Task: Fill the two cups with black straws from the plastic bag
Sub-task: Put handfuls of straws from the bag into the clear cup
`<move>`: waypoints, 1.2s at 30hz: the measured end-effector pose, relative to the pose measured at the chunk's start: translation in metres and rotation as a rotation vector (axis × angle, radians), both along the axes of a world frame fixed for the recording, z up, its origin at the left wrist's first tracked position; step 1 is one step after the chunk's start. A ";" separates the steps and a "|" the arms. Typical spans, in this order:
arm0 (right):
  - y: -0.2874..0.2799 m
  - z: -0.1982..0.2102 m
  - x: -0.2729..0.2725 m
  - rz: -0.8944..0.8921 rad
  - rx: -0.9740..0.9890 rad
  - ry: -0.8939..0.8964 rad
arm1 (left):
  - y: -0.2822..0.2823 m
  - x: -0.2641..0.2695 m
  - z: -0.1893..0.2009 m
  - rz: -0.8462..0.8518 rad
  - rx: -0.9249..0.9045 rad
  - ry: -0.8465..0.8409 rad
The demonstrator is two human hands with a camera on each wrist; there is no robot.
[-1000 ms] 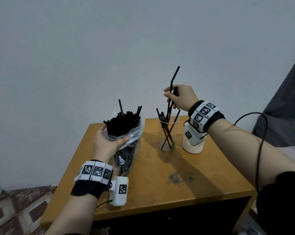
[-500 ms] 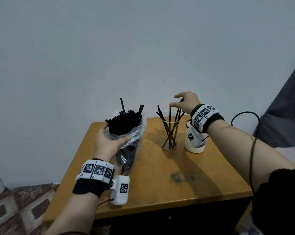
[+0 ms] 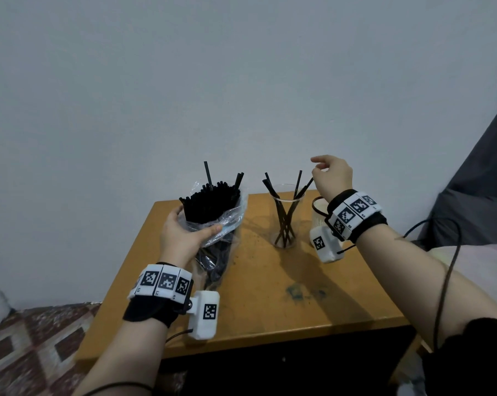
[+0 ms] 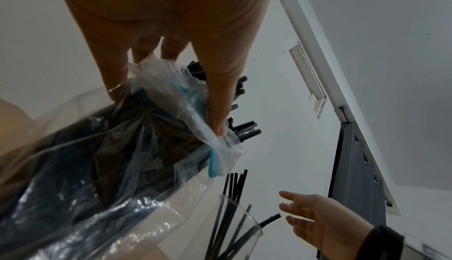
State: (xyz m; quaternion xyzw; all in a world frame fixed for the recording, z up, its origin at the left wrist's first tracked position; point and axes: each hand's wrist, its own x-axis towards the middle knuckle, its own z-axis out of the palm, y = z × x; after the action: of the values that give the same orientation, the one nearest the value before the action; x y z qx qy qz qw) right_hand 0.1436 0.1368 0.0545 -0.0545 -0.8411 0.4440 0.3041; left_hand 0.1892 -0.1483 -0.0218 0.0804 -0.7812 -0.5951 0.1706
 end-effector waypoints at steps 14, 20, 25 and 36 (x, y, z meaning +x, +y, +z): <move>-0.078 -0.024 0.063 0.482 -0.144 -0.187 | 0.014 0.030 0.005 -0.086 0.055 0.037; -0.087 -0.026 0.066 0.467 0.020 -0.146 | 0.015 0.040 0.004 -0.129 0.042 0.050; -0.091 -0.031 0.063 0.376 0.063 -0.055 | 0.017 0.044 0.003 -0.145 0.059 0.059; -0.106 -0.023 0.076 0.404 0.123 -0.026 | 0.018 0.041 0.000 -0.141 0.026 0.052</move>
State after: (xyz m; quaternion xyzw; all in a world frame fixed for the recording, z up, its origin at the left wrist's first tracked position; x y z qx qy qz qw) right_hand 0.2200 0.0310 0.0312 0.1282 -0.8643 0.4430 0.2006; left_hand 0.2299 -0.1300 -0.0219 0.0120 -0.7725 -0.6176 0.1473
